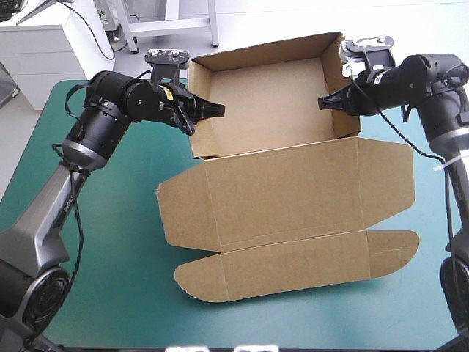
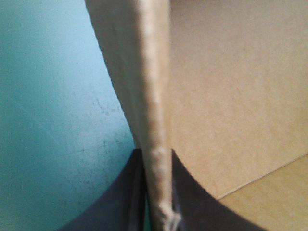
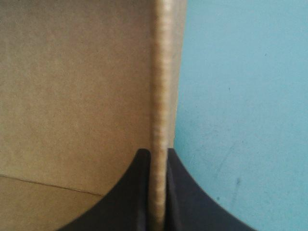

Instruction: Fold the box

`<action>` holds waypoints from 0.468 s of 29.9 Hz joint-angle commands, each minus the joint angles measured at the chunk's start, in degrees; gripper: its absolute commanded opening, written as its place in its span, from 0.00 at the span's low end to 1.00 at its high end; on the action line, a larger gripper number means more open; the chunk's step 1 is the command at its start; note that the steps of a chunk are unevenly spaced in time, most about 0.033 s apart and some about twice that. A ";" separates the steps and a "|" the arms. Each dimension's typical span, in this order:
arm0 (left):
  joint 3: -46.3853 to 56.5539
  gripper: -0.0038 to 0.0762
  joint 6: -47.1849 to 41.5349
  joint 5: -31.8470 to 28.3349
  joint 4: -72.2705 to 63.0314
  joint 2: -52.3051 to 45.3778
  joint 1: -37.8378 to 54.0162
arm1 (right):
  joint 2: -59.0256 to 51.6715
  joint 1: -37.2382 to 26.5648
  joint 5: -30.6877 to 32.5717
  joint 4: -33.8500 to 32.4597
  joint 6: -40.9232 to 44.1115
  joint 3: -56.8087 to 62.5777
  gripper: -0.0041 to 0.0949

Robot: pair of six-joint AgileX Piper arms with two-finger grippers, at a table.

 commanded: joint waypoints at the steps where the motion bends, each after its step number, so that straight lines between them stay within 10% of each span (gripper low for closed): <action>1: -3.64 0.04 3.84 -0.57 -0.71 0.12 -0.49 | 0.05 0.07 1.33 2.13 -1.51 -1.49 0.03; 8: -10.59 0.04 4.13 12.61 1.87 10.49 -0.49 | 6.80 0.07 4.53 6.86 0.25 -1.49 0.03; 14: -13.63 0.04 2.22 12.63 0.47 15.13 -0.49 | 10.76 0.07 5.01 8.35 3.71 -1.29 0.03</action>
